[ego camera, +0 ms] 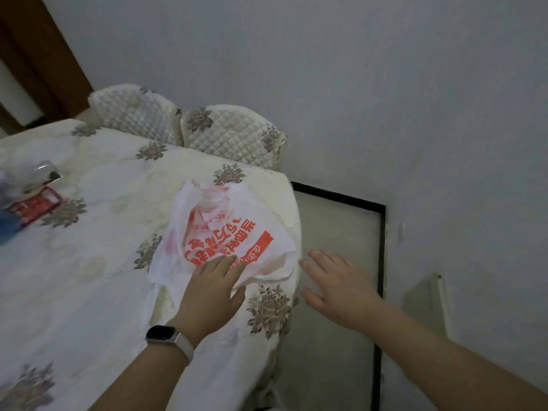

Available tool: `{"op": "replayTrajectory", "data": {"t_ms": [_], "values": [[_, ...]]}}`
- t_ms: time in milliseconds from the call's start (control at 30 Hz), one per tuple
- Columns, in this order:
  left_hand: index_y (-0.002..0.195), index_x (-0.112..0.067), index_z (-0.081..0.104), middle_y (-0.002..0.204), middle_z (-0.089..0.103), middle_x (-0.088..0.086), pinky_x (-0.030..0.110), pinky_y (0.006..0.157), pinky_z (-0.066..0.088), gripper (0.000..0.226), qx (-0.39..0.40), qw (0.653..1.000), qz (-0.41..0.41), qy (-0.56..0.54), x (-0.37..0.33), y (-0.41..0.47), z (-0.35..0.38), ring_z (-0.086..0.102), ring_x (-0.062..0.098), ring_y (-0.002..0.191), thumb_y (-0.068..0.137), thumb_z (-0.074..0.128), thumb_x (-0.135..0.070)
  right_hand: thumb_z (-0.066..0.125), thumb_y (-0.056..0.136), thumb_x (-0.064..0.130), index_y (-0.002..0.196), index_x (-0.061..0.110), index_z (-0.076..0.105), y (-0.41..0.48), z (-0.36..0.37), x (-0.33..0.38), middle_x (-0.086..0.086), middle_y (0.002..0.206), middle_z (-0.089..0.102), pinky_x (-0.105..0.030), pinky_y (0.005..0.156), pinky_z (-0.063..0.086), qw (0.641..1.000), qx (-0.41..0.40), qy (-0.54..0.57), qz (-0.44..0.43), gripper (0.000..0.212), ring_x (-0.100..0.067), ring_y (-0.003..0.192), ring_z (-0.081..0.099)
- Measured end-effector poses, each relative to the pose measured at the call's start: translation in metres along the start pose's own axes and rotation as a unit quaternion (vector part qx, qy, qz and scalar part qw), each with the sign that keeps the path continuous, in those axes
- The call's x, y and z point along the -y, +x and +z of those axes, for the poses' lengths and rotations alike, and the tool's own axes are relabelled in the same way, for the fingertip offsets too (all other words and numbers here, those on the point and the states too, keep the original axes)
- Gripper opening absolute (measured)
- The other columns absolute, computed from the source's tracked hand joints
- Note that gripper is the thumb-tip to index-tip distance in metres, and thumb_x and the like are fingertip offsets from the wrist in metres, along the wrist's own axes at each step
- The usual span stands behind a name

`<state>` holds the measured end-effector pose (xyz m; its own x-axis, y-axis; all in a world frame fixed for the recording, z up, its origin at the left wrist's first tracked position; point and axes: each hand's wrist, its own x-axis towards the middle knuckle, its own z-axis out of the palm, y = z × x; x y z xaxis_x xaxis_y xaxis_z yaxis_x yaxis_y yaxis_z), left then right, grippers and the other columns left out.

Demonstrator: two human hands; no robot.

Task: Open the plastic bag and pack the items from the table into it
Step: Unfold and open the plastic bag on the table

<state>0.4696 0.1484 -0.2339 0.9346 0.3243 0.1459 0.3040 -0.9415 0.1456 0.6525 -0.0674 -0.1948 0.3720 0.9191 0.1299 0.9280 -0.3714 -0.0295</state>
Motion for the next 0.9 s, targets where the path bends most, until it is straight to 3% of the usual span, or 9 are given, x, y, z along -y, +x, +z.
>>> {"op": "replayTrajectory", "data": {"t_ms": [267,467,633,733,900], "values": [[0.128,-0.020,0.063,0.128,0.064,0.007,0.046,0.096,0.050,0.051,0.039,0.991,-0.130,-0.015,0.029,0.009,0.043,0.061,0.032,0.118,0.080,0.072,-0.036,0.040,0.088,0.052,0.123,0.019,0.063,0.081,0.036,-0.009,-0.009,0.128,0.063,-0.042,0.092,0.052,0.994,0.067,-0.001,-0.083,0.053,-0.028,0.114,0.062],[0.138,-0.025,0.052,0.142,0.054,0.006,0.047,0.102,0.047,0.063,0.118,0.967,-0.225,-0.009,0.040,0.005,0.083,0.053,0.031,0.129,0.081,0.061,-0.051,0.042,0.085,0.052,0.126,0.020,0.059,0.132,0.074,-0.022,-0.008,0.135,0.057,-0.044,0.096,0.050,0.978,0.119,0.027,-0.168,0.054,-0.028,0.121,0.057],[0.121,-0.023,0.061,0.124,0.064,0.005,0.041,0.082,0.056,0.058,0.145,0.943,-0.298,-0.022,0.032,0.011,0.091,0.065,0.028,0.108,0.069,0.077,-0.043,0.062,0.076,0.053,0.129,0.019,0.058,0.171,0.118,-0.046,-0.012,0.140,0.054,-0.046,0.097,0.048,0.955,0.158,0.036,-0.250,0.063,-0.031,0.127,0.054],[0.114,-0.022,0.066,0.118,0.066,0.002,0.038,0.076,0.056,0.043,0.155,0.922,-0.356,-0.018,0.015,0.017,0.095,0.065,0.026,0.102,0.075,0.073,-0.036,0.065,0.073,0.055,0.127,0.020,0.060,0.186,0.141,-0.062,-0.010,0.137,0.058,-0.046,0.096,0.049,0.936,0.191,0.048,-0.292,0.065,-0.030,0.125,0.056],[0.103,-0.020,0.072,0.106,0.070,-0.001,0.036,0.068,0.055,0.032,0.148,0.896,-0.419,0.008,-0.003,0.034,0.103,0.066,0.026,0.088,0.077,0.055,-0.029,0.060,0.076,0.045,0.114,0.015,0.066,0.209,0.174,-0.091,-0.009,0.120,0.066,-0.042,0.091,0.053,0.901,0.194,0.104,-0.373,0.049,-0.029,0.110,0.063]]}}
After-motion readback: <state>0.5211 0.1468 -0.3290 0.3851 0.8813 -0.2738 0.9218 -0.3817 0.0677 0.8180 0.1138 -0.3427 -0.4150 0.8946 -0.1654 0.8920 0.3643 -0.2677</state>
